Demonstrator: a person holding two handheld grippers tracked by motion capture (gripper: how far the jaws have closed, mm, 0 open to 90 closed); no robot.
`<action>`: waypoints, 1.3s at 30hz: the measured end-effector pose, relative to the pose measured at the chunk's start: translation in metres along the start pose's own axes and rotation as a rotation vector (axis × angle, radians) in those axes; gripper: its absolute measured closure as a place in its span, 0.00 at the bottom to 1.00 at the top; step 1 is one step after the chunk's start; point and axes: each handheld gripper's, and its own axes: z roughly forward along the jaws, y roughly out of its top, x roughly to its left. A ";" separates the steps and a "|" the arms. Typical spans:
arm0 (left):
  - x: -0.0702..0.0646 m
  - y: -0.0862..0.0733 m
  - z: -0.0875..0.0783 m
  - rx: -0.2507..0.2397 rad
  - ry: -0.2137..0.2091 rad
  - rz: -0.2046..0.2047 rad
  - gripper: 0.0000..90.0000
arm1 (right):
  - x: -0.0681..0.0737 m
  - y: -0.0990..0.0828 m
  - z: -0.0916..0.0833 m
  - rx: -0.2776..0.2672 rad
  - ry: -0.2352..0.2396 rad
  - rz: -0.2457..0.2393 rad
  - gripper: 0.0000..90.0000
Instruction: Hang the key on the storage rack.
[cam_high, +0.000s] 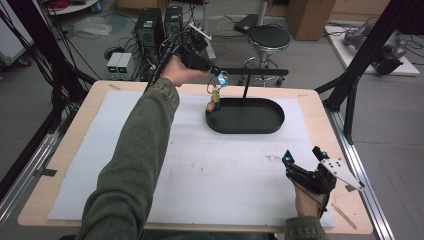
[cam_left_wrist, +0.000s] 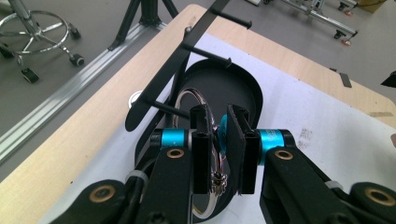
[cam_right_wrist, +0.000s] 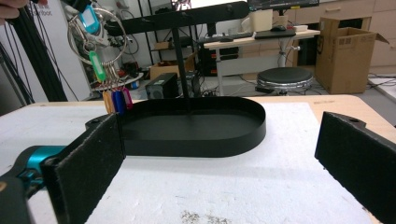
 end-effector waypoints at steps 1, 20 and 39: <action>0.001 -0.001 0.001 0.009 0.002 0.003 0.89 | 0.000 0.000 0.000 -0.003 -0.001 -0.002 0.01; 0.011 -0.018 0.009 0.018 0.014 -0.017 0.97 | 0.001 0.000 0.000 0.000 0.003 0.007 0.01; 0.011 -0.035 -0.016 -0.004 0.119 -0.114 0.18 | 0.002 0.000 0.001 -0.004 0.007 -0.006 0.01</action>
